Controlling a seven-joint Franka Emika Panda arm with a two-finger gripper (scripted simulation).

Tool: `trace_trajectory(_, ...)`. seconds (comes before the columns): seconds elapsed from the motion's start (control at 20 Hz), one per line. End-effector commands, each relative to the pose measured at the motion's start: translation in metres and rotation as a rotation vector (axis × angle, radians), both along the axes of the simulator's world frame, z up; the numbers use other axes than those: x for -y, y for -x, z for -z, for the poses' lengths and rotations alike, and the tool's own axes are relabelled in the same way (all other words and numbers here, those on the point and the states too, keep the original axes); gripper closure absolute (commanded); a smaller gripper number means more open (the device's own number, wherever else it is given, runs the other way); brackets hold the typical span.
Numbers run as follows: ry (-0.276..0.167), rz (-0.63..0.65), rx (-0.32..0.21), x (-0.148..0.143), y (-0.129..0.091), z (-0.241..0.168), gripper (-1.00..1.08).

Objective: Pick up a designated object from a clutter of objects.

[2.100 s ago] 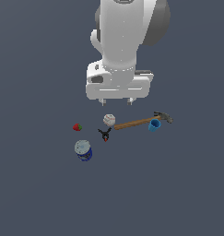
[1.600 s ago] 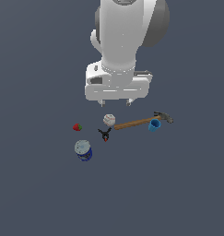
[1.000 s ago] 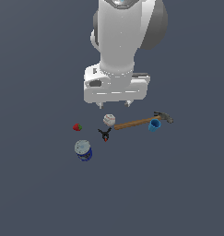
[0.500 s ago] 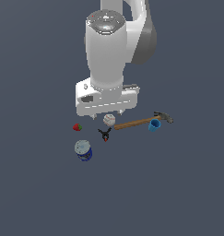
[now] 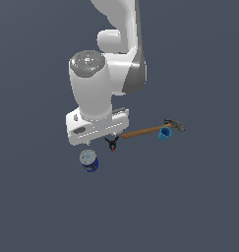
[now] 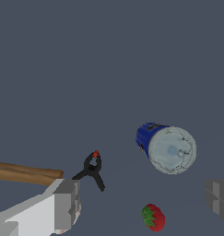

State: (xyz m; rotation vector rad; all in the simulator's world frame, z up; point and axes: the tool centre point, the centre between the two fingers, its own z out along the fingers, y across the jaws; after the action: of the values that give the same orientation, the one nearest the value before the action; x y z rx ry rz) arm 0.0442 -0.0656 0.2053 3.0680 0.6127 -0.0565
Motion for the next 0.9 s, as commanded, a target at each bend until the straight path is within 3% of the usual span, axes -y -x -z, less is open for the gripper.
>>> trace_trajectory(0.0,-0.004,-0.048,0.005,0.014,-0.006,0.015,-0.92)
trace_trajectory(0.45,-0.017,-0.182,0.022,0.052,-0.018,0.061,-0.92)
trace_trajectory(0.85,-0.023,-0.235,0.030,0.067,-0.021,0.080,-0.92)
